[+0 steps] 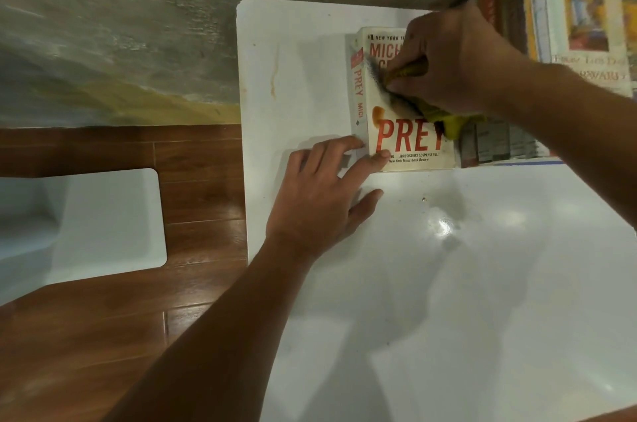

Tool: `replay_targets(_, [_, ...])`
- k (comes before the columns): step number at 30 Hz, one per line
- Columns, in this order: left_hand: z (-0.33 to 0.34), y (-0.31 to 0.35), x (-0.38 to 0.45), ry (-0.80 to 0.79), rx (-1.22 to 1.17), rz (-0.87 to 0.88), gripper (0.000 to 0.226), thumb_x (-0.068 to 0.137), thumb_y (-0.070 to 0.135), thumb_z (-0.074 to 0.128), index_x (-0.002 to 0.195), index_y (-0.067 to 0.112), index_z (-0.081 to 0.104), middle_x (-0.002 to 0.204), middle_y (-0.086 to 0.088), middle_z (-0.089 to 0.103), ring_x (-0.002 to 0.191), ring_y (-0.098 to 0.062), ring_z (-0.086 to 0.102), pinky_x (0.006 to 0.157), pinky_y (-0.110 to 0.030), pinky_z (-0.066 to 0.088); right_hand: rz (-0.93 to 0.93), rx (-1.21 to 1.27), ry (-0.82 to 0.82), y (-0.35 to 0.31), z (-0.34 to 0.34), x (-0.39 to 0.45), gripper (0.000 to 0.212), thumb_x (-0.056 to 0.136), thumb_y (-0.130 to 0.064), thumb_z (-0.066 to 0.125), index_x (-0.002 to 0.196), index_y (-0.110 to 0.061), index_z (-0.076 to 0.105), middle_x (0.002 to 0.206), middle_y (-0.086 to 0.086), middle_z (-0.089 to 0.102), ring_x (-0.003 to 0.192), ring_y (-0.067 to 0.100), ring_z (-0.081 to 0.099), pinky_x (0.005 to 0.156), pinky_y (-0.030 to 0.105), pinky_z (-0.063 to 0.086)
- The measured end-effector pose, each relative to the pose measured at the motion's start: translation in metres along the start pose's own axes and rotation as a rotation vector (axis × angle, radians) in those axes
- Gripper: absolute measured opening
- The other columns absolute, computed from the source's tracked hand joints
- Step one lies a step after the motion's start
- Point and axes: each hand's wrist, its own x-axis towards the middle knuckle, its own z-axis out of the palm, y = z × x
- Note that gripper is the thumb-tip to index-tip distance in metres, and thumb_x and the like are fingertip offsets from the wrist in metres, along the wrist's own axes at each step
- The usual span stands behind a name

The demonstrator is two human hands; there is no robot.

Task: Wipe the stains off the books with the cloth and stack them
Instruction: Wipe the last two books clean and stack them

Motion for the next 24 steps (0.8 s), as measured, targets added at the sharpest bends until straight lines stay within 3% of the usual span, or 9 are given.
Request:
replay_targets(5, [0.000,-0.001,0.000,0.003,0.000,0.004,0.048,0.093,0.048,0.065,0.133,0.023,0.064,0.134,-0.010,0.061,0.118,-0.027,0.058,0.094,-0.042,0.046,0.029,0.079,-0.052,-0.001,0.011,-0.015,0.038,0.089,-0.044,0.067,0.124,-0.028,0.069,0.117,-0.009,0.065,0.065,0.008,0.062,0.057,0.012,0.046])
replay_targets(13, [0.000,0.000,0.001,0.006,0.001,-0.005,0.044,0.094,0.048,0.063,0.132,0.025,0.065,0.133,-0.008,0.061,0.117,-0.026,0.058,0.092,-0.041,0.046,0.024,0.115,-0.032,-0.006,0.024,-0.036,0.040,0.090,-0.039,0.069,0.128,-0.023,0.066,0.123,-0.007,0.066,0.095,0.019,0.069,0.076,0.020,0.055])
replay_targets(15, [0.000,0.000,0.001,0.002,0.003,-0.004,0.044,0.094,0.048,0.063,0.132,0.026,0.065,0.133,-0.008,0.061,0.117,-0.026,0.057,0.092,-0.041,0.045,0.032,0.154,-0.045,-0.006,0.027,-0.042,0.039,0.090,-0.033,0.071,0.126,-0.021,0.067,0.122,-0.008,0.065,0.098,0.016,0.065,0.072,0.013,0.048])
replay_targets(18, [-0.001,0.001,0.001,0.001,0.001,-0.005,0.046,0.093,0.049,0.061,0.133,0.026,0.063,0.133,-0.008,0.059,0.117,-0.026,0.056,0.092,-0.041,0.044,0.074,0.239,-0.089,0.000,0.025,-0.047,0.037,0.087,-0.034,0.073,0.122,-0.023,0.070,0.111,-0.012,0.066,0.091,0.011,0.059,0.062,0.007,0.038])
replay_targets(20, [-0.002,0.002,0.000,-0.005,-0.024,-0.023,0.053,0.093,0.053,0.058,0.137,0.024,0.057,0.135,-0.007,0.059,0.119,-0.025,0.055,0.096,-0.040,0.043,0.100,0.297,-0.021,0.003,0.019,-0.044,0.037,0.087,-0.038,0.071,0.121,-0.024,0.070,0.103,-0.018,0.061,0.081,0.007,0.062,0.060,0.005,0.038])
replay_targets(24, [-0.002,0.003,0.001,-0.051,-0.069,-0.122,0.063,0.089,0.059,0.057,0.138,0.020,0.049,0.138,-0.002,0.058,0.120,-0.020,0.055,0.103,-0.034,0.038,0.161,0.359,0.140,0.000,0.015,-0.022,0.031,0.093,-0.041,0.064,0.120,-0.027,0.070,0.108,-0.018,0.058,0.065,-0.006,0.053,0.054,0.004,0.040])
